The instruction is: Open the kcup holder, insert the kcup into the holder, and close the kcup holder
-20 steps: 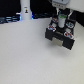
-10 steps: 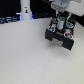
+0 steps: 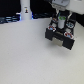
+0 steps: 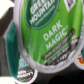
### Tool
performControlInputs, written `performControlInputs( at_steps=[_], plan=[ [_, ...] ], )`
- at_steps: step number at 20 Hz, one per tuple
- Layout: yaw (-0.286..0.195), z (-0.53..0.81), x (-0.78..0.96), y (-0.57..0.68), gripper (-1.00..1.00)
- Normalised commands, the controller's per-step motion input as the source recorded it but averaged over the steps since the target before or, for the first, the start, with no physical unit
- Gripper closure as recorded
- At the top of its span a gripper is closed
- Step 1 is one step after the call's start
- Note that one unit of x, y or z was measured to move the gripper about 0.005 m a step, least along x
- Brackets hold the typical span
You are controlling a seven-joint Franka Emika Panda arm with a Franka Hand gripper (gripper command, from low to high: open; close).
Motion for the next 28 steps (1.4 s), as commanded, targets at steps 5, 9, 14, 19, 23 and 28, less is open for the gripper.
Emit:
performControlInputs(
  at_steps=[5,9,14,19,23,28],
  plan=[
    [-0.007,0.07,0.08,0.14,1.0],
    [-0.022,-0.16,0.08,-0.03,1.0],
    [-0.016,-0.18,0.05,-0.05,1.0],
    [-0.013,-0.21,0.04,-0.03,1.0],
    [-0.002,-0.08,0.03,-0.04,1.0],
    [0.021,-0.17,0.02,0.02,1.0]
  ],
)
